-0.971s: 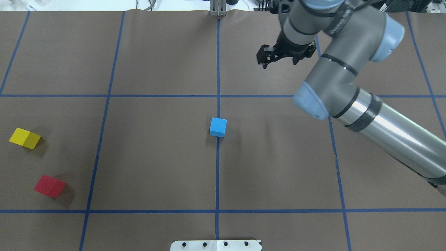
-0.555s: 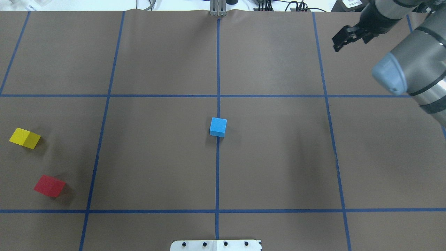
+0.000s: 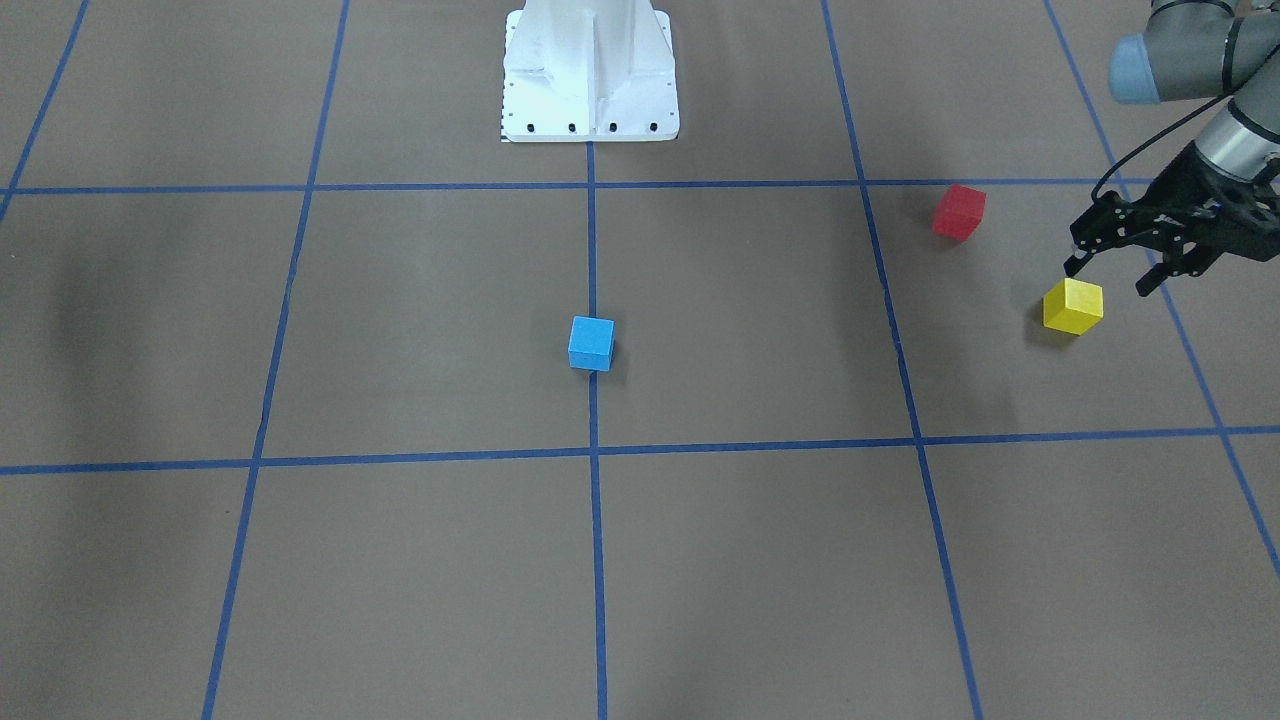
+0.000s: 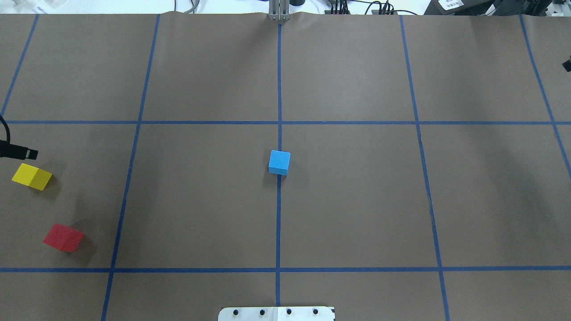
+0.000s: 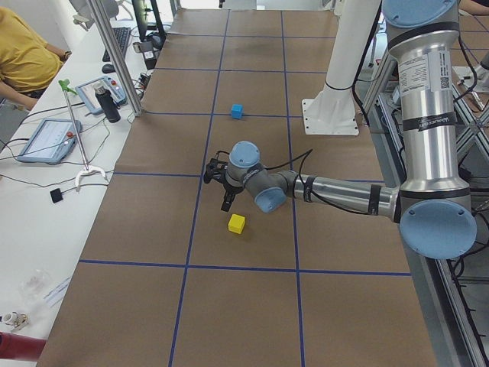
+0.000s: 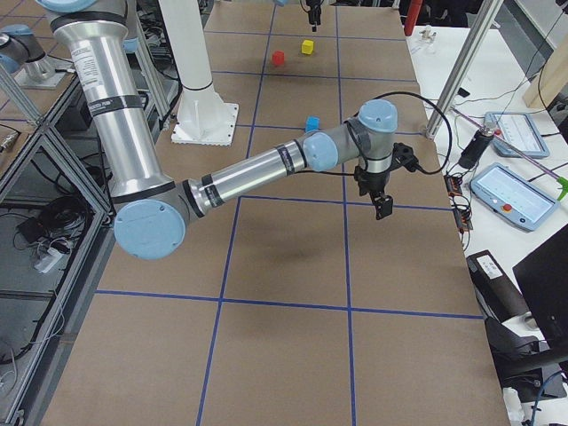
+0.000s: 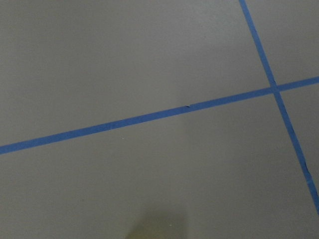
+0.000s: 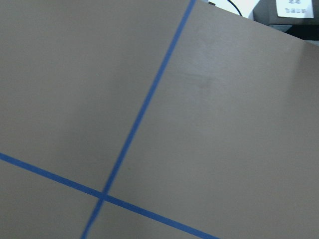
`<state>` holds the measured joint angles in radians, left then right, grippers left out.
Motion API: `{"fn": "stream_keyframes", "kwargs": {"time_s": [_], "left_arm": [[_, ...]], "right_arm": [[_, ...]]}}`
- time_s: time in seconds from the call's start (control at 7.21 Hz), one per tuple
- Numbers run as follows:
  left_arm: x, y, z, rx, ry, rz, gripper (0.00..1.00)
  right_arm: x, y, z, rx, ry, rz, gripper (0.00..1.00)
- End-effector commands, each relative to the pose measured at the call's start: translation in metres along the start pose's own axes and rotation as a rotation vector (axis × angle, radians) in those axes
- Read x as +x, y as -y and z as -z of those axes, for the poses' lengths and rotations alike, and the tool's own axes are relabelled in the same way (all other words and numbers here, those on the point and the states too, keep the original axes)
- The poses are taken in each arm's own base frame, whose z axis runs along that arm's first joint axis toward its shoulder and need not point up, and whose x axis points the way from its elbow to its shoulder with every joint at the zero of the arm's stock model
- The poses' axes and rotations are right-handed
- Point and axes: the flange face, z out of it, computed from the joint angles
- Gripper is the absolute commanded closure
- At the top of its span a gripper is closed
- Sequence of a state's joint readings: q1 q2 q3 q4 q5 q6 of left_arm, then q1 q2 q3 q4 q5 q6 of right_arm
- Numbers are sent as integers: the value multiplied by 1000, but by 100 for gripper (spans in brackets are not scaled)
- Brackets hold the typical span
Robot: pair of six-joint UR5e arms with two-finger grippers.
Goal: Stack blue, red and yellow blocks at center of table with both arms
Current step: 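Reach the left gripper down and grasp the red block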
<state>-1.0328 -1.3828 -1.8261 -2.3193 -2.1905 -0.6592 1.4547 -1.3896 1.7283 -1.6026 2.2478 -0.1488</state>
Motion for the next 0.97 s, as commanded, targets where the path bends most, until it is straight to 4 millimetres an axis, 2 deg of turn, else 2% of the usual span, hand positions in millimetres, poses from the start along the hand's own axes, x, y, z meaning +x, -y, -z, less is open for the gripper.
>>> {"fn": "stream_keyframes", "kwargs": {"time_s": [0.0, 0.14, 0.28, 0.42, 0.83], "left_arm": [[37, -48, 4, -57, -14, -20, 0], [63, -64, -4, -71, -5, -5, 0], [89, -80, -26, -78, 23, 3, 0], [102, -91, -39, -87, 35, -16, 0], [113, -120, -59, -137, 53, -73, 0]], "right_arm": [[61, -76, -7, -42, -13, 2, 0], [77, -108, -10, -57, -15, -45, 0], [91, -137, -10, -64, -18, -89, 0], [94, -162, -22, -88, -13, -110, 0], [96, -171, -26, -99, -10, -125, 0]]}}
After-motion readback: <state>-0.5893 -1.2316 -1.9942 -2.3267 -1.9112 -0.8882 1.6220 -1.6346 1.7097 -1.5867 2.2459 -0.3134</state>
